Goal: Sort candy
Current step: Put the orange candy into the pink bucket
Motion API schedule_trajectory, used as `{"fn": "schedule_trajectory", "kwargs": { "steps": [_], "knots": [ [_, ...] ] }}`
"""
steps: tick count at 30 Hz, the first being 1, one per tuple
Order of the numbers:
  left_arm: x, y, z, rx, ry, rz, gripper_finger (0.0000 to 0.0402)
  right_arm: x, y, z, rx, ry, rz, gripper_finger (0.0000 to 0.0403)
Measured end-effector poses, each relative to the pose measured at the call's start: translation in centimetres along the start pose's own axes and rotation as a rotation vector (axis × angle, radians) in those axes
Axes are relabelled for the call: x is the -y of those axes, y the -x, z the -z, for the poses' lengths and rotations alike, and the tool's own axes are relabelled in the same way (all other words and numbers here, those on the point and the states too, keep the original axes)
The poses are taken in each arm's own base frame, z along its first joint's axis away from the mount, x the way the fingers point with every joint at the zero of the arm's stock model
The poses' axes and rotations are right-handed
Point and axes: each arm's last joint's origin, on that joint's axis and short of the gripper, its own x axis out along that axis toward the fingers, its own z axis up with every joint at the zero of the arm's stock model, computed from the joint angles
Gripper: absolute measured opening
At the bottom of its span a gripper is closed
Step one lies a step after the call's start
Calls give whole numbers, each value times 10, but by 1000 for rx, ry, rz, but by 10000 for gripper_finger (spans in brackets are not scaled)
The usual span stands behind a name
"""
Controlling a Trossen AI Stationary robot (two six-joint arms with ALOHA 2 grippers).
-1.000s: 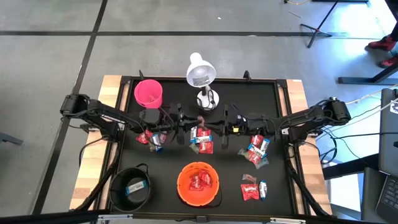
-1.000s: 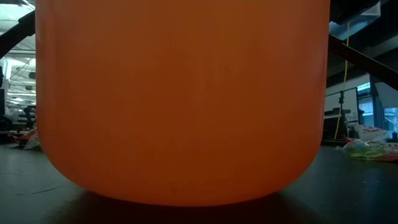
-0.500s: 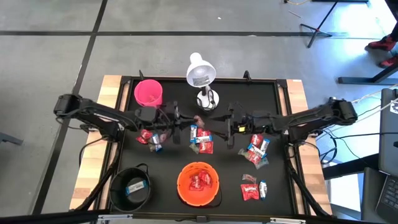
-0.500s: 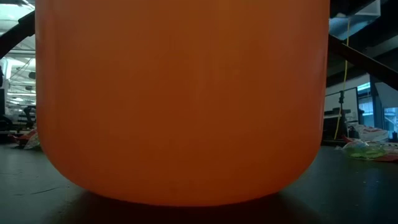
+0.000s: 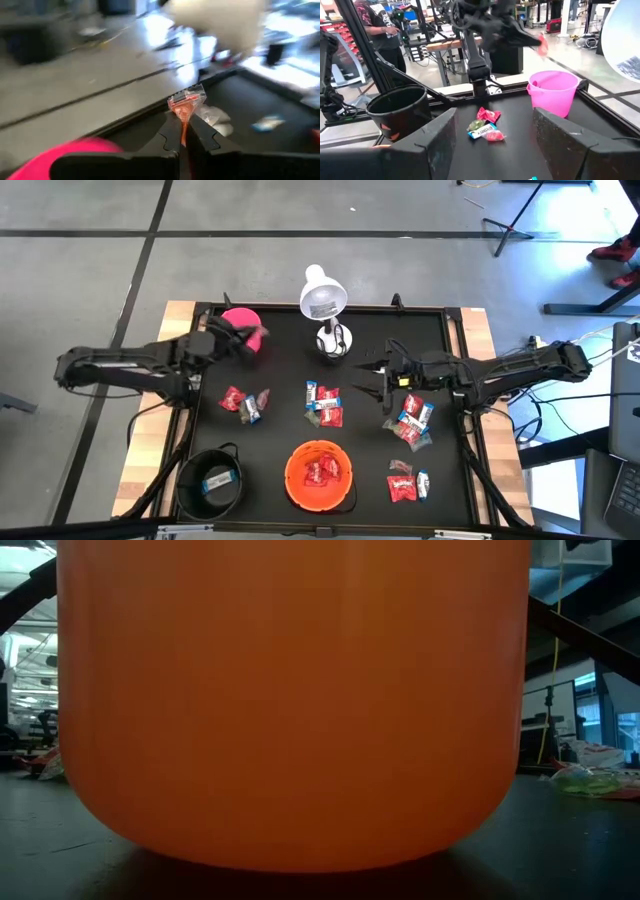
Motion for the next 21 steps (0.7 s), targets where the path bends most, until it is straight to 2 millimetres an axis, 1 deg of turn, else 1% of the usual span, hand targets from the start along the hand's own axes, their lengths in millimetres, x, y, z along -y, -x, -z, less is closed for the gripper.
{"fn": "schedule_trajectory", "kwargs": {
  "steps": [2, 5, 15, 21],
  "knots": [
    [-13, 1, 5, -53, 20, -73, 0, 0, -1, 0, 8, -2, -1, 253],
    [-25, 2, 9, -115, 46, -114, 0, 0, -1, 0, 2, -1, -1, 253],
    [-48, -7, 14, -202, 46, -288, 0, 0, -1, 3, -20, 2, 1, 253],
    [-59, -14, 14, -220, 114, -366, 2, 0, -1, 3, -21, 2, 1, 253]
  ]
}}
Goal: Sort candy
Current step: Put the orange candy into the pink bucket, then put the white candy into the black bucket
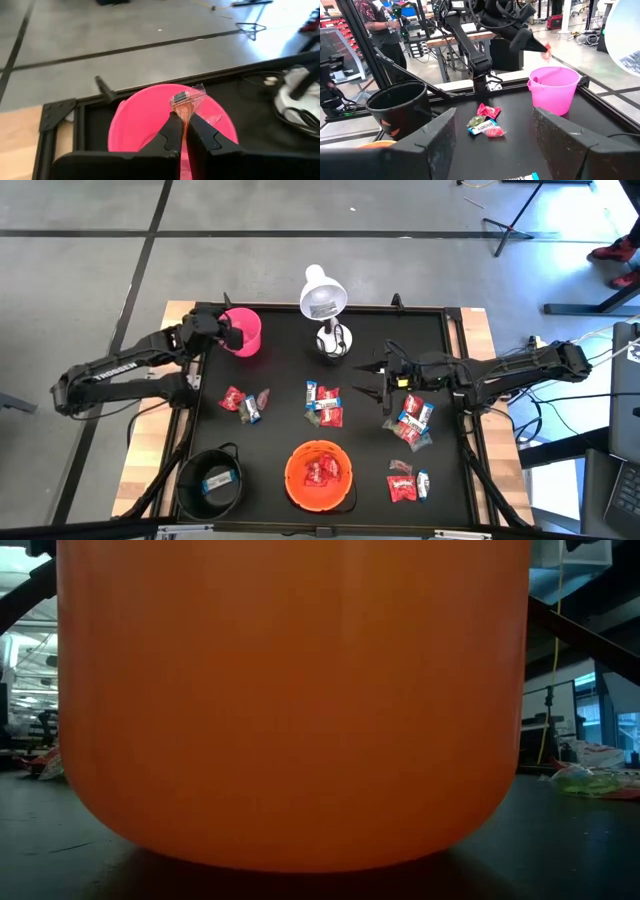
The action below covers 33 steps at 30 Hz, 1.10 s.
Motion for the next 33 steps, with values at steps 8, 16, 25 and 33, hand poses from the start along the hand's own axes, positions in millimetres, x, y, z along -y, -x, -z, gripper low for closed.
{"fn": "schedule_trajectory", "kwargs": {
  "steps": [8, 16, 25, 33],
  "knots": [
    [-4, -18, -1, -74, 10, -53, 52, 0, 0, 2, -17, 2, 3, 253],
    [6, -23, -9, -40, -52, 81, 112, 3, 8, 1, -46, 45, 39, 253],
    [21, -7, -23, 84, 4, 365, 118, 16, 39, 4, -160, 53, 335, 253],
    [54, 22, -36, 256, -6, 814, 118, 32, 55, 21, -316, -33, 566, 253]
  ]
}}
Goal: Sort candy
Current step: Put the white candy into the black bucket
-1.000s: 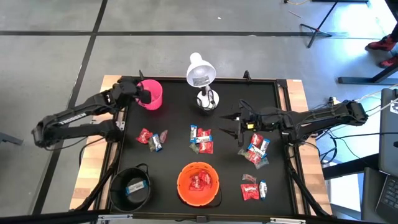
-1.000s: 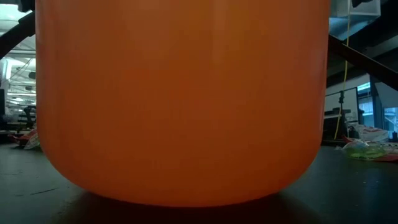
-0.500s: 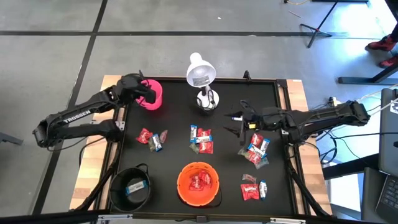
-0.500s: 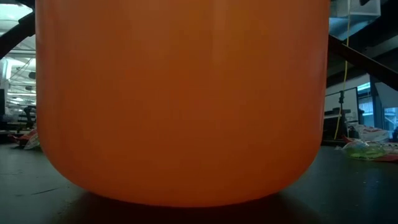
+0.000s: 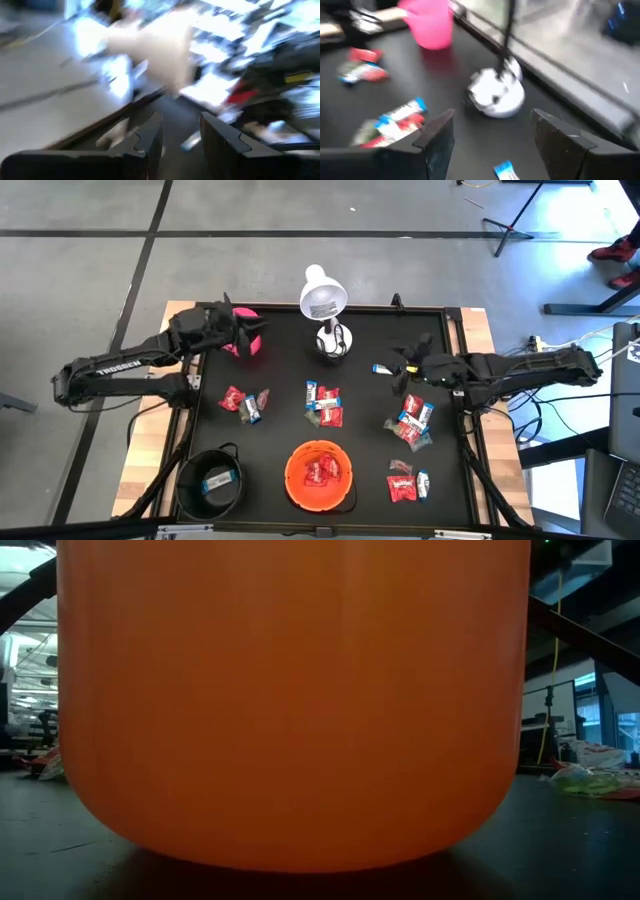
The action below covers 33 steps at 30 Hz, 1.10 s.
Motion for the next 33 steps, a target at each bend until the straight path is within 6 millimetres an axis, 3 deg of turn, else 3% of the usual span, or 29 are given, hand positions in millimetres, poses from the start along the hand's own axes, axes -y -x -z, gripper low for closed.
{"fn": "schedule_trajectory", "kwargs": {
  "steps": [7, 15, 24, 33],
  "knots": [
    [40, -3, -4, 129, -88, 287, 118, 28, -26, 16, -270, -34, 107, 253],
    [60, -18, 17, 49, -140, 316, 118, 52, -61, 44, -488, -74, 137, 253],
    [82, -28, 31, 58, -150, 411, 118, 58, -95, 67, -514, -71, 17, 253],
    [88, -28, 35, 54, -173, 432, 118, 57, -123, 90, -639, -16, 2, 253]
  ]
}}
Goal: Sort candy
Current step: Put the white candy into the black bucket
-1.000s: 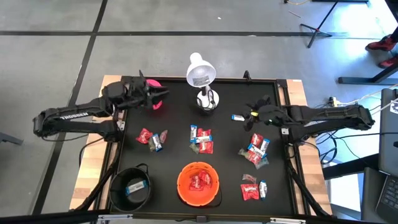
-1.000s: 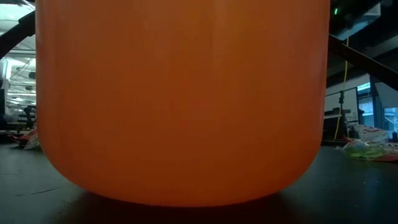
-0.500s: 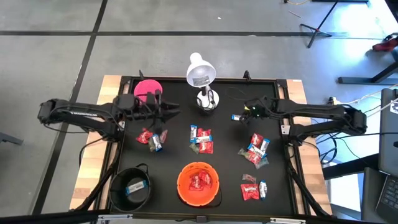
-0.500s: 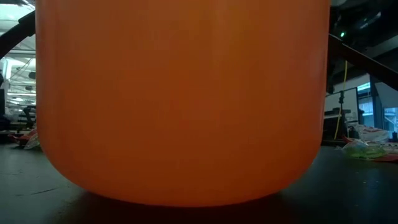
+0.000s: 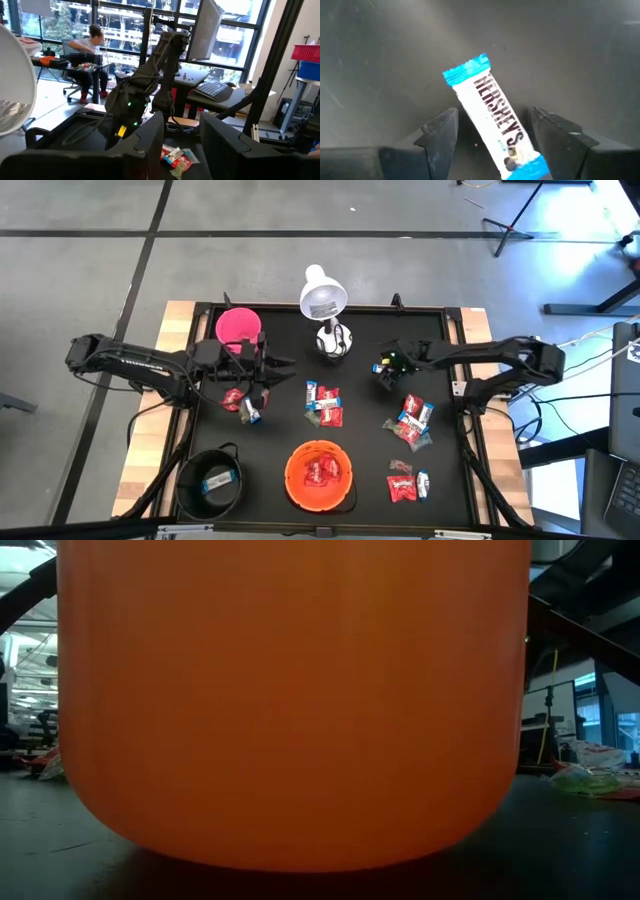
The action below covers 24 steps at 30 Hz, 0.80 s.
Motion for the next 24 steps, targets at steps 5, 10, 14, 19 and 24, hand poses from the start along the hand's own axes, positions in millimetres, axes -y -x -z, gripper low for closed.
{"fn": "schedule_trajectory", "kwargs": {
  "steps": [5, 10, 14, 19, 24],
  "knots": [
    [0, 0, 0, 3, 32, 1, 118, -1, -15, 1, -36, 20, 2, 253],
    [3, 0, 0, 7, 47, 13, 118, -2, -21, 2, -61, 23, 12, 253],
    [5, 1, -1, 11, 53, 24, 118, -2, -21, 2, -62, 22, 12, 242],
    [9, 1, -1, 19, 59, 35, 118, -3, -22, 3, -74, 27, -32, 173],
    [10, 1, -1, 24, 60, 17, 118, -3, -21, 3, -77, 28, -45, 85]
  ]
}}
